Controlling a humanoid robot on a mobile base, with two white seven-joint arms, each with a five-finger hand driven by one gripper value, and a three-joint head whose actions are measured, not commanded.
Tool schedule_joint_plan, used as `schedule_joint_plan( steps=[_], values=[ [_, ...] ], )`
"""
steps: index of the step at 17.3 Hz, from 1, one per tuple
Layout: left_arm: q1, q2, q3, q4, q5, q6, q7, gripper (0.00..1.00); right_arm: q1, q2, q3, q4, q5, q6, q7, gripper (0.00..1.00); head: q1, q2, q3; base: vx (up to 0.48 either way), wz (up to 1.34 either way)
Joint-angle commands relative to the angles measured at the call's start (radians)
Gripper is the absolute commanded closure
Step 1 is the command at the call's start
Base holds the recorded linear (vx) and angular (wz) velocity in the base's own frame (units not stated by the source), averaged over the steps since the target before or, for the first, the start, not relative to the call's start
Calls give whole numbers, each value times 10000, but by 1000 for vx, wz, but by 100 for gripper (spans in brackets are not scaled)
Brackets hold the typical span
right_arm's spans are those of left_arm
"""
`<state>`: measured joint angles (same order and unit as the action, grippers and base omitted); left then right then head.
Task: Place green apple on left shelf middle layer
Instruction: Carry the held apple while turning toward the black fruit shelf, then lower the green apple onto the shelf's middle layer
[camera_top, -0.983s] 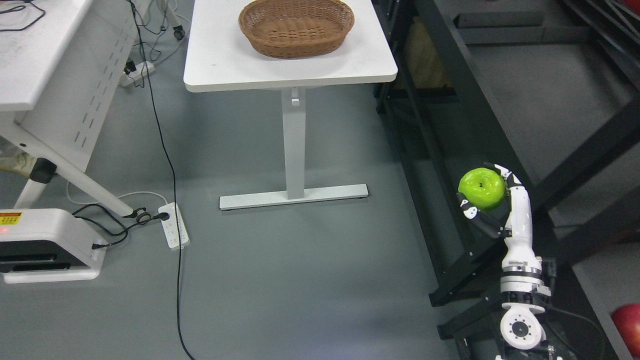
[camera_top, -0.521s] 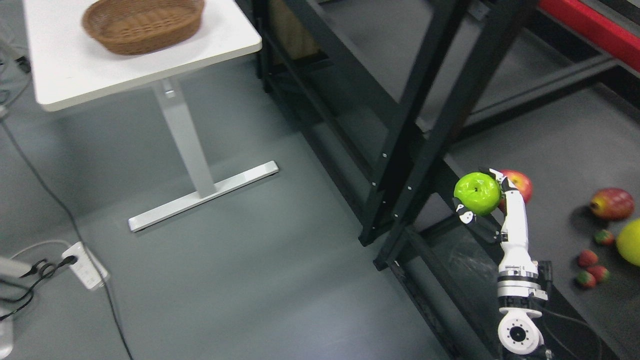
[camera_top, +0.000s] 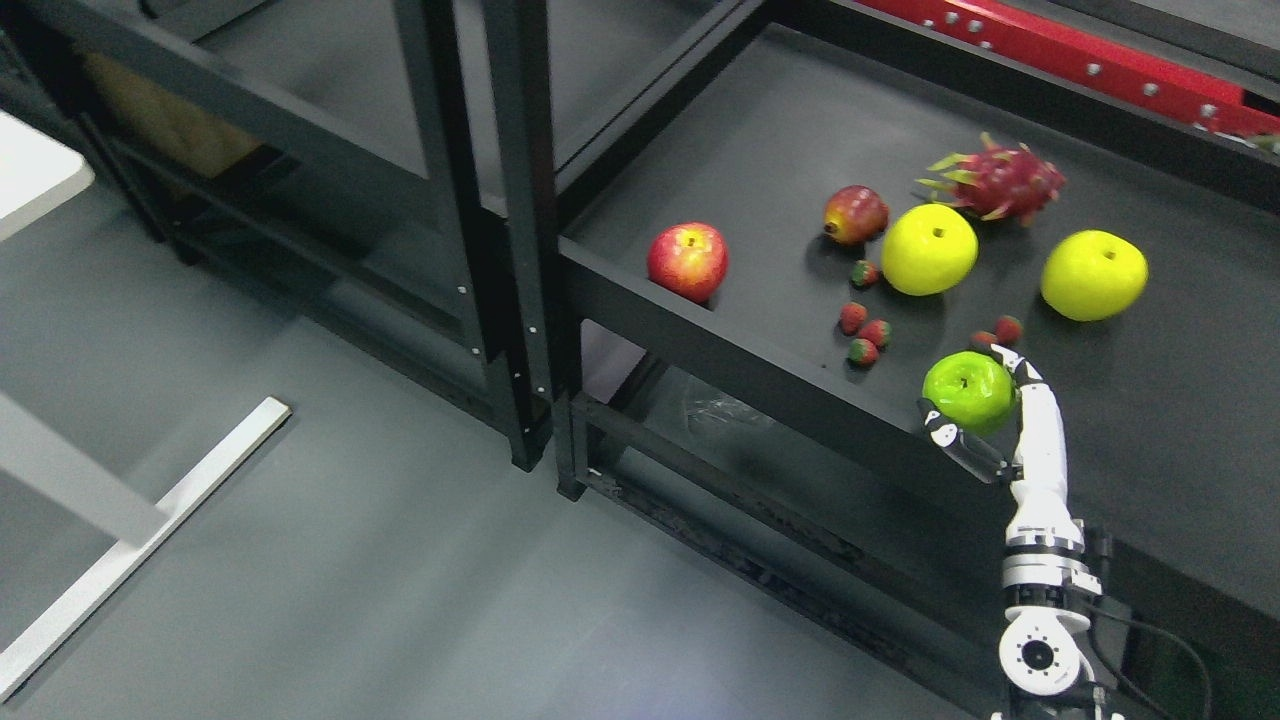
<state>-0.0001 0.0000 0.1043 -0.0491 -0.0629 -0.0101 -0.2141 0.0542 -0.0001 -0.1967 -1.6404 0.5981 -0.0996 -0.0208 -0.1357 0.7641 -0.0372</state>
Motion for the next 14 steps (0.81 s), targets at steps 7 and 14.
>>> schedule_joint_plan(
  steps=[7, 14],
  values=[
    [93, 174, 0, 0, 0, 9, -7, 0, -1783, -174, -196, 1431, 953, 858, -23, 100, 0, 0, 0, 94, -580],
    [93, 174, 0, 0, 0, 9, 8, 0, -1953, -174, 387, 1739, 907, 797, 23, 100, 0, -2, 0, 207, -232]
  ],
)
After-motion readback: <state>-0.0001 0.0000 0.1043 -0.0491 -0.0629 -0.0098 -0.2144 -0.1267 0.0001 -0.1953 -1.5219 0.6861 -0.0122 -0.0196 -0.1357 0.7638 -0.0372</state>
